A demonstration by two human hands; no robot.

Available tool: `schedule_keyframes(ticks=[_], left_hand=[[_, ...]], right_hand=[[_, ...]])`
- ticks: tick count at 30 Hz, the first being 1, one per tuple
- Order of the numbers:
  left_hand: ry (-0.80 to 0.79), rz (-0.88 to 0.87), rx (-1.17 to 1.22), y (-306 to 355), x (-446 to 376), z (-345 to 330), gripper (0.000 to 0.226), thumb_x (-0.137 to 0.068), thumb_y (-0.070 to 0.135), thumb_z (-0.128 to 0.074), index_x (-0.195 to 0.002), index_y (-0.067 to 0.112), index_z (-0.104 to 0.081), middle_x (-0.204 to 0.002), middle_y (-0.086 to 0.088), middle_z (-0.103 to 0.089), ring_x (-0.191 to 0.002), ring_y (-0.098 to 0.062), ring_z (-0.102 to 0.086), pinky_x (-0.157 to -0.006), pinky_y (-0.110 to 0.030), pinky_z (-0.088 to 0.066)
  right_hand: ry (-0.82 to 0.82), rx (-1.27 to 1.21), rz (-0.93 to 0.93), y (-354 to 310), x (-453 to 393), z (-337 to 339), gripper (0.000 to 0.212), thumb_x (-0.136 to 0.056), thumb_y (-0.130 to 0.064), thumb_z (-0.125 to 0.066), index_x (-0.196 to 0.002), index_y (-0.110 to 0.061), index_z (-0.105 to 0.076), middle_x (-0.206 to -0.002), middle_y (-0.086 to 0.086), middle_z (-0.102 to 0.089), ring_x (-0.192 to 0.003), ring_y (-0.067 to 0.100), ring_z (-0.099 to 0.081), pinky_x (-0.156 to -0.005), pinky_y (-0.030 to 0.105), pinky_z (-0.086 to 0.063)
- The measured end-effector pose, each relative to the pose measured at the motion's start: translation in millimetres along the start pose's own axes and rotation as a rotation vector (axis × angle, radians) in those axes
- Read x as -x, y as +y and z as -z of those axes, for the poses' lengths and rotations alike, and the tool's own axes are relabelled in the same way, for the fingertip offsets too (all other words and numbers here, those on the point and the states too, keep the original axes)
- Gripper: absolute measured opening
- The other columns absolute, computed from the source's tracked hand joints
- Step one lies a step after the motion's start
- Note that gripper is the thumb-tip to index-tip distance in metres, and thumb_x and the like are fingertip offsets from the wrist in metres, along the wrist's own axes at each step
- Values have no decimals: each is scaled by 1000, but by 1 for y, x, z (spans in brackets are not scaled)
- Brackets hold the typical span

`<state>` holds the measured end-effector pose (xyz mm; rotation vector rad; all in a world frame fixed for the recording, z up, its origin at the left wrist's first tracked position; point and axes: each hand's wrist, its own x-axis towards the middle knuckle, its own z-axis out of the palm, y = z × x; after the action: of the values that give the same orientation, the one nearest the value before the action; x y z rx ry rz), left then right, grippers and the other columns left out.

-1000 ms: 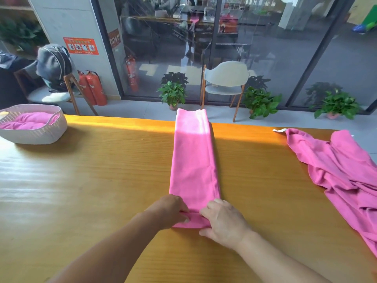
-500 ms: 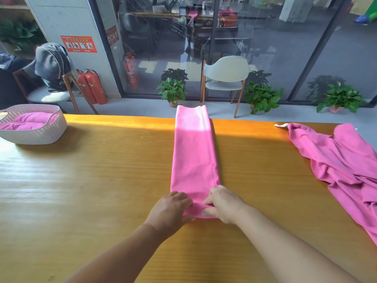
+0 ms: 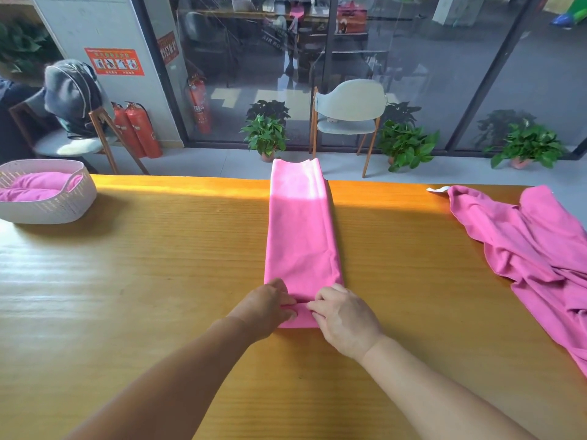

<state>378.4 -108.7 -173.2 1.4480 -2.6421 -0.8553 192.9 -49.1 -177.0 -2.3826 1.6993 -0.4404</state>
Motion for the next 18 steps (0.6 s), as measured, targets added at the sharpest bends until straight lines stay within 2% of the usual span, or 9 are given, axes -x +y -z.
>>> schedule_keyframes(ticks=[3,6,9,13,15,16,18], left_hand=[[16,-50,-48,-4,-3,-1,23,-97,29,-57,-111,16,-71,-109,3,-51,-95,-17,-54,-86,-31,-45],[98,-86,-70,-5,-6,2,25,-95,33,-57,-116,25,-70,-110,6,-56,-106,-13,-47,-95,-28,-38],[195,-75,-108,-6,-8,2,24,-95,35,-56,-115,24,-66,-110,8,-62,-109,-12,-49,-97,-28,-37],[159,-133,-182,-11,0,-11,35,-98,36,-37,-101,21,-69,-102,8,-63,-101,-17,-53,-88,-33,-45],[184,-103,-135,-10,4,-11,32,-94,43,-51,-110,22,-67,-107,8,-56,-100,-14,-51,-92,-29,-42],[208,-99,-112,-10,5,-12,35,-90,43,-60,-117,21,-65,-110,8,-53,-101,-13,-50,-94,-27,-39],[192,-94,-120,-8,4,-11,44,-87,38,-66,-127,20,-60,-114,8,-51,-105,-13,-49,-97,-25,-37]], right_hand=[[-92,42,-8,3,2,-2,32,-84,-34,-69,-114,-24,-71,-95,-8,-57,-94,16,-53,-94,29,-43],[-116,78,-35,5,-2,-4,42,-77,-32,-79,-117,-22,-69,-99,-5,-59,-98,20,-55,-98,34,-46],[-190,60,-80,8,-14,1,40,-87,-34,-71,-125,-23,-66,-109,-4,-63,-109,20,-53,-101,33,-41],[-231,-7,-166,13,-25,10,31,-87,-38,-72,-115,-26,-66,-107,-1,-67,-105,21,-58,-92,32,-46],[-251,-35,-220,15,-29,13,29,-85,-39,-73,-111,-28,-65,-105,0,-67,-101,22,-61,-87,31,-48],[-269,-45,-243,16,-32,15,29,-84,-40,-73,-110,-29,-66,-106,-1,-68,-100,22,-61,-86,30,-48],[-301,-66,-278,19,-36,15,28,-82,-40,-75,-108,-31,-66,-105,-2,-69,-100,21,-62,-86,31,-49]])
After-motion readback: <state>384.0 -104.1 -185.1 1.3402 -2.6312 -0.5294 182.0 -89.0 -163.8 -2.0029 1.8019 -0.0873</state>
